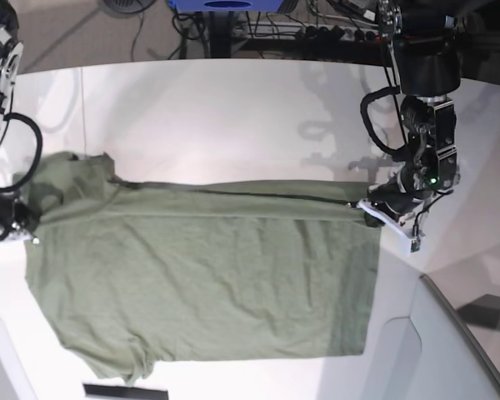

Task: Layout the t-shirt on the table in an organized manner, then fold the t-shirt properly
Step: 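Drag the shirt corner with the left gripper away from the right gripper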

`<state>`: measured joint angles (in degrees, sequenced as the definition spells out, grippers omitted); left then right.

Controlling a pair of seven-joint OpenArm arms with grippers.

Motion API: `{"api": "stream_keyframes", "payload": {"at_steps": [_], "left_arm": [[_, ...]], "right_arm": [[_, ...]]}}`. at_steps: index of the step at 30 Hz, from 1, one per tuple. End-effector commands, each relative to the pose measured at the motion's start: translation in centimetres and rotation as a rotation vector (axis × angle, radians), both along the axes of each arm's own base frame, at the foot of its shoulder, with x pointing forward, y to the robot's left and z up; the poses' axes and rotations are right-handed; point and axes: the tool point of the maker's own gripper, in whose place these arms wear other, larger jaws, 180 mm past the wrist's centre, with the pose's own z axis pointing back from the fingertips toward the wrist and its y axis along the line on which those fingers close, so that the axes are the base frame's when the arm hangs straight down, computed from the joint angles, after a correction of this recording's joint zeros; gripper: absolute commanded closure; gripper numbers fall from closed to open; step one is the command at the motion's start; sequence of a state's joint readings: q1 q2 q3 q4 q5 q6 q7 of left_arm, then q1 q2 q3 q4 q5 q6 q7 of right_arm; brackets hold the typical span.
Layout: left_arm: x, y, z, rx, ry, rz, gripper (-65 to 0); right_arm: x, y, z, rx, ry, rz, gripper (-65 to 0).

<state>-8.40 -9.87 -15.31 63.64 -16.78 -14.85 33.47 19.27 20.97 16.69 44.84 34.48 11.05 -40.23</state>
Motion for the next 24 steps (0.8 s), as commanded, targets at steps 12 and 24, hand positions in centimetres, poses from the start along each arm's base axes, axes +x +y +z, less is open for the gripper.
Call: {"api": "stream_keyframes", "payload": {"at_steps": [12,24], "left_arm": [[3.0,-0.4,2.7,0.022,-0.140,-0.027,-27.3],[-1.1,6.8,10.7,0.162,-0.341,0.109,-59.4]], "right_arm": [[3.0,-1.5,5.7,-0.098,-0.172,0.036,-40.8],[-8.6,-0.9,3.6,-0.079,-0.066,-0.048,-41.0]]}}
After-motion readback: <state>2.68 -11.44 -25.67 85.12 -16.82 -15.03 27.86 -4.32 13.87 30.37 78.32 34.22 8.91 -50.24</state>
